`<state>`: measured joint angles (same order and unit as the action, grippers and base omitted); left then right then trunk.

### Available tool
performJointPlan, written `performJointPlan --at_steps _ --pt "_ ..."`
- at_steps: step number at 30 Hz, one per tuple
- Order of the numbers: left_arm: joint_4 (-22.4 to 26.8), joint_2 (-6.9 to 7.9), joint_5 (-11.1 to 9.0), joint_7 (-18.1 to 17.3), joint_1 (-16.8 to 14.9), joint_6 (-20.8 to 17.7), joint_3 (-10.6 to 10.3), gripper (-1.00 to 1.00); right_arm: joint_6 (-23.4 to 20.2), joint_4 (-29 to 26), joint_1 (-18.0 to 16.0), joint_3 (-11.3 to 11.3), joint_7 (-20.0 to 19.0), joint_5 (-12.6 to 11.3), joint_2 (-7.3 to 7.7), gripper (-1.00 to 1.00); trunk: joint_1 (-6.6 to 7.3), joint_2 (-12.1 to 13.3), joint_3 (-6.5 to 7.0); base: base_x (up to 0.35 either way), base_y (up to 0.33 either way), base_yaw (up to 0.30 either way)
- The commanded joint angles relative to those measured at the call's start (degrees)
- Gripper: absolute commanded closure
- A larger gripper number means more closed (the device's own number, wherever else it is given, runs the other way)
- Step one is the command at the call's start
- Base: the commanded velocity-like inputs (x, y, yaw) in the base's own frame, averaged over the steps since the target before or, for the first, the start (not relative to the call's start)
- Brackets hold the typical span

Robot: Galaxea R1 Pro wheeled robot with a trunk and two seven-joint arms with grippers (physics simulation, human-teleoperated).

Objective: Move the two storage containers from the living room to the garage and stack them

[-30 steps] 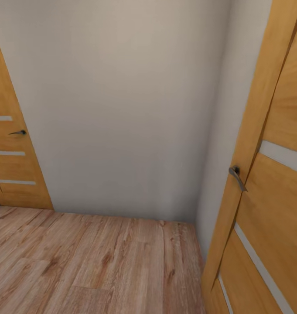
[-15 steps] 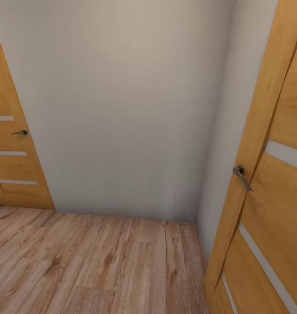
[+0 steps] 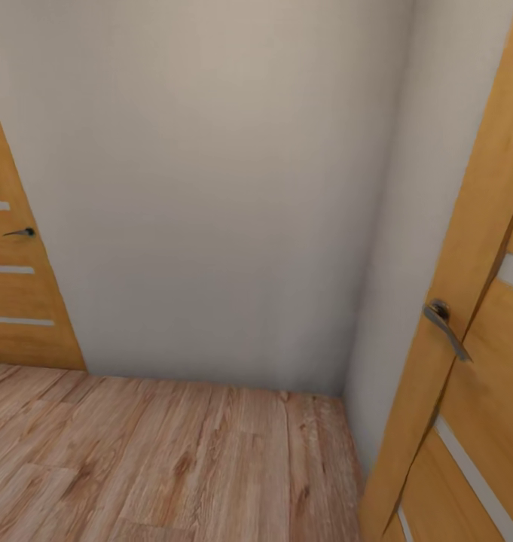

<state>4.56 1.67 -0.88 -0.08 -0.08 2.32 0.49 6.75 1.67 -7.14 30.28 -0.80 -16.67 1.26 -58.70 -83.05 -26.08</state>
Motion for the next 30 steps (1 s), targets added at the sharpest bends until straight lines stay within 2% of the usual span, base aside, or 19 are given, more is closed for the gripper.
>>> performJointPlan --at_steps 1,8,24,30 --pt "0.0 0.0 -0.1 0.0 0.0 0.1 0.0 -1.0 0.3 0.2 -0.1 0.5 -0.1 -0.6 -0.03 -1.0 -0.03 0.0 -0.05 0.236 0.0 0.0" --pt "0.0 0.0 -0.2 0.0 0.0 0.1 0.1 -1.0 0.3 0.2 -0.1 0.5 -0.1 -0.5 -0.03 -1.0 -0.03 0.0 -0.05 0.061 0.0 0.011" --pt "0.0 0.0 -0.2 0.2 0.0 0.1 0.1 -1.0 0.4 0.2 -0.1 0.5 -0.1 -0.5 -0.03 -1.0 -0.03 0.0 -0.05 0.001 0.0 0.254" --pt "0.0 0.09 -0.2 0.0 0.0 0.1 0.0 -1.0 0.4 0.2 -0.1 0.5 -0.1 -0.6 -0.03 -1.0 -0.03 0.0 -0.05 0.213 0.0 0.053"
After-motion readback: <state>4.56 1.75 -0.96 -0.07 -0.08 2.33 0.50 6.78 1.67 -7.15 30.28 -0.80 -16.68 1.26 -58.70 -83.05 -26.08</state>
